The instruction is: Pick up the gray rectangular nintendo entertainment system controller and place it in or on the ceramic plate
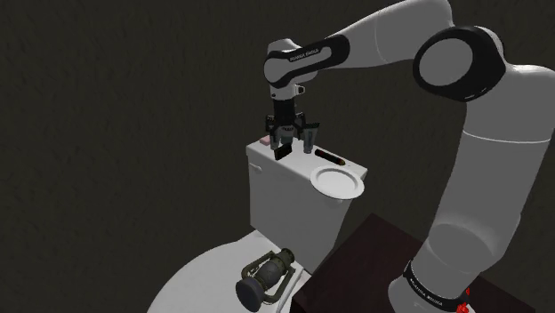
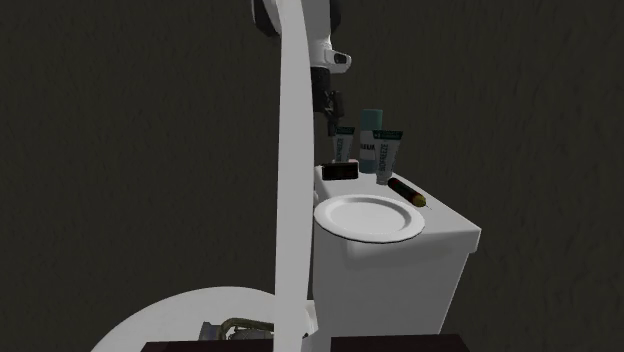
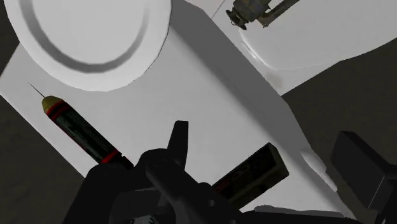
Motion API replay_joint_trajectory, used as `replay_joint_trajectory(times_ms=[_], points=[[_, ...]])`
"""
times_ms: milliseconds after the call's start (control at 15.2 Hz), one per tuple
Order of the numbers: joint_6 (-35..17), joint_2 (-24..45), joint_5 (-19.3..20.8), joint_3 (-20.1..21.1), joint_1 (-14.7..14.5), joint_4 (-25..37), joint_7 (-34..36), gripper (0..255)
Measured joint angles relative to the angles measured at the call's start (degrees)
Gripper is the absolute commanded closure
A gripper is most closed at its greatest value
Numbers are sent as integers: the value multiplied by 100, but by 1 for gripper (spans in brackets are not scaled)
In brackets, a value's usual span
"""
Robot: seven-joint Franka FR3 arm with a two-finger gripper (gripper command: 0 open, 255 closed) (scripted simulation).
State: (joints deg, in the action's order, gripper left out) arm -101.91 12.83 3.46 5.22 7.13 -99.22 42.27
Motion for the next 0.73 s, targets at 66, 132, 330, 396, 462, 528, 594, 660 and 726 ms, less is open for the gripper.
replay_joint_trajectory(times_ms=[66,132,330,396,462,528,594,660,726], points=[[21,203,8,-38,17,198,107,0],[58,408,11,-67,19,419,235,0],[167,1136,8,-181,52,1190,558,0],[195,1382,2,-229,81,1444,641,0],[263,1616,-9,-265,87,1724,753,0],[295,1834,-24,-306,108,1955,847,0],[372,2078,-41,-346,128,2255,942,0],[444,2264,-49,-371,141,2499,992,0],[450,2341,-54,-381,143,2577,1027,0]])
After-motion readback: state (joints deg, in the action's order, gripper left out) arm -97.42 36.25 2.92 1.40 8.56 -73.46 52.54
